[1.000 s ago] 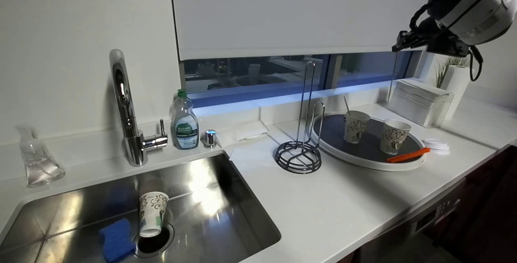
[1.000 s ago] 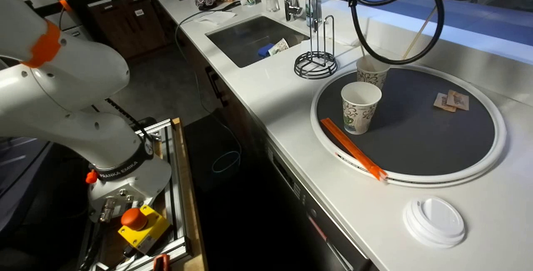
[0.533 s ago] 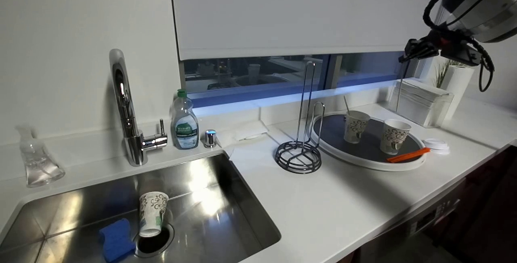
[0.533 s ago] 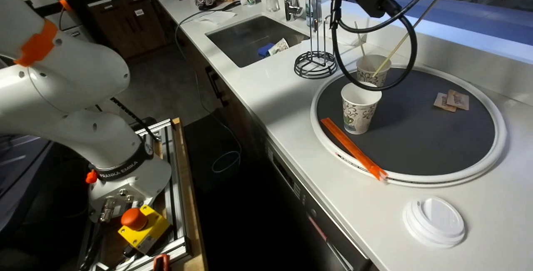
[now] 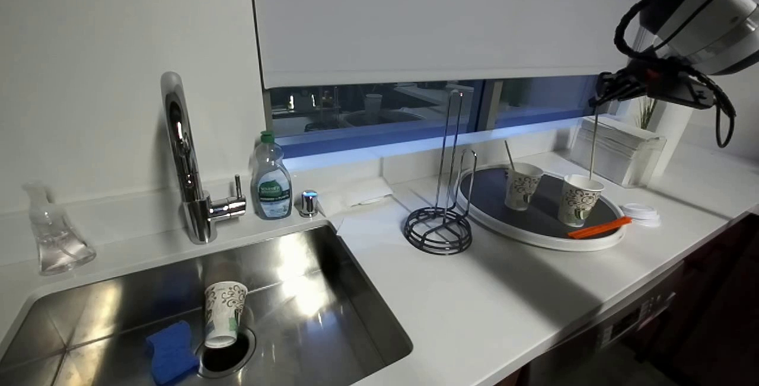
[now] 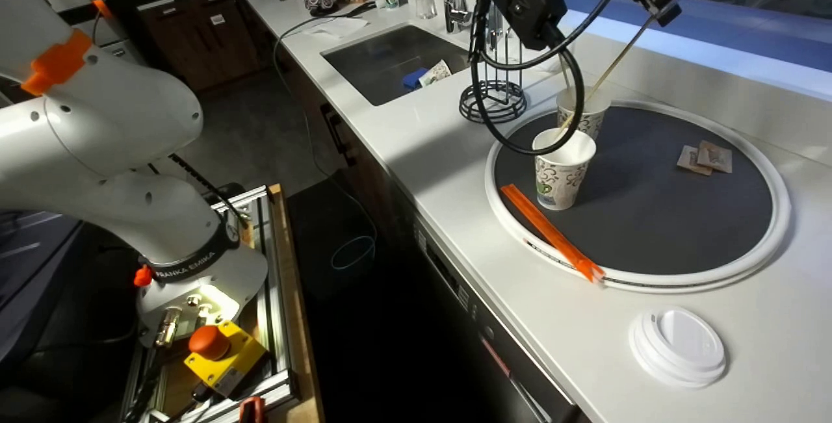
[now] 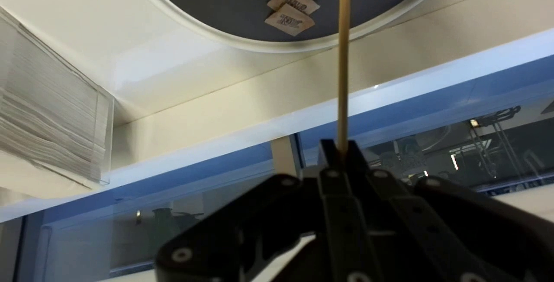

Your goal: Move the cup on the right to the left then exchange the stirrers in the coffee cups.

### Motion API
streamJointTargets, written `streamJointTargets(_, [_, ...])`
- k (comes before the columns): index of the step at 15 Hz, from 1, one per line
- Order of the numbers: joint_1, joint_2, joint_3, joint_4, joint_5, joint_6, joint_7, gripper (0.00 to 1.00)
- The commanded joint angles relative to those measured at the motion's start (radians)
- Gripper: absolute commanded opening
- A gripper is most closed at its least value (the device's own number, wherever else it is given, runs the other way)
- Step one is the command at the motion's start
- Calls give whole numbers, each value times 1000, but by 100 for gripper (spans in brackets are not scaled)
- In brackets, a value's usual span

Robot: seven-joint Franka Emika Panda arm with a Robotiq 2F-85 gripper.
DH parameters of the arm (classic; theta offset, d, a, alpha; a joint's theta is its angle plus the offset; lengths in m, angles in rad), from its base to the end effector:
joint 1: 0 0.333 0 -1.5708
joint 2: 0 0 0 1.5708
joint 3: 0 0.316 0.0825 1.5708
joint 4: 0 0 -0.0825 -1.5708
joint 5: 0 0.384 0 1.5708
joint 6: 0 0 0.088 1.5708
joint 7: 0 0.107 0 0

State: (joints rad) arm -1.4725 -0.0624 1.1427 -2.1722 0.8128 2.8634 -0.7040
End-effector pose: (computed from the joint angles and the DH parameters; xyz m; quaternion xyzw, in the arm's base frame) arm 0.5274 -0.2148 0.4760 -0.9087 0.1423 -0.3920 0.0192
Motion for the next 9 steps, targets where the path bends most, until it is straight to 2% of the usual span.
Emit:
streamJointTargets(1, [22, -58, 13, -90, 43, 107, 45, 2])
streamJointTargets(9, [74, 4, 32, -159, -6, 361, 148, 2])
